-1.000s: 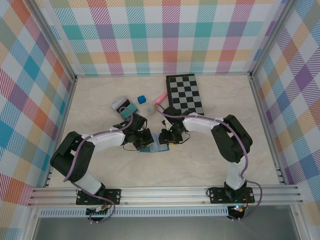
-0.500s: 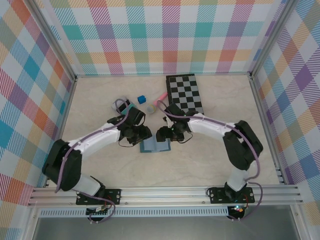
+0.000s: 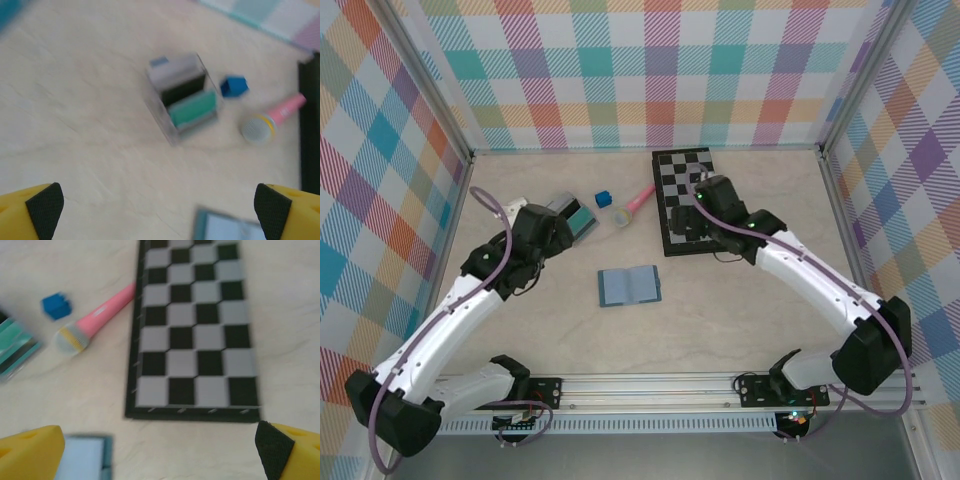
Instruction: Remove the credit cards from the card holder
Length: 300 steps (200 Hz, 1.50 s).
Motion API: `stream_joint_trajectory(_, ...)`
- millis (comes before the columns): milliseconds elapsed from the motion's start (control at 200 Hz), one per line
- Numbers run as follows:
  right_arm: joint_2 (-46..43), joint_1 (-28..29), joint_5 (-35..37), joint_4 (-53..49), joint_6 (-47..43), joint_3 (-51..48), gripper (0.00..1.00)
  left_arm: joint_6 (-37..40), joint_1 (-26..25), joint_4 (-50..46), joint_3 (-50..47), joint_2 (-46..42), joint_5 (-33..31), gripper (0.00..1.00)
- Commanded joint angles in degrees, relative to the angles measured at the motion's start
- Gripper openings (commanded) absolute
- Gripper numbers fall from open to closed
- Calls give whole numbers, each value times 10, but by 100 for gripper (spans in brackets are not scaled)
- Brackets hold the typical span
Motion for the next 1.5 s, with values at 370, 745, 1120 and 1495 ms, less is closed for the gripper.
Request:
stream_joint_trajectory(370, -24, -194, 105, 212, -72, -202, 100, 148, 102, 369, -260, 24, -172, 100)
stream_joint_trajectory(745, 1, -243, 55, 458, -156, -368, 100, 300, 210, 680, -395, 83, 23, 100)
stream_joint_trajectory(1120, 38, -257, -64, 647, -224, -421, 100, 355, 226, 897, -428, 165, 227, 100)
stream_joint_trajectory(1495, 69, -289, -133, 734, -220, -449, 100, 361, 225, 976, -398, 306, 204, 100)
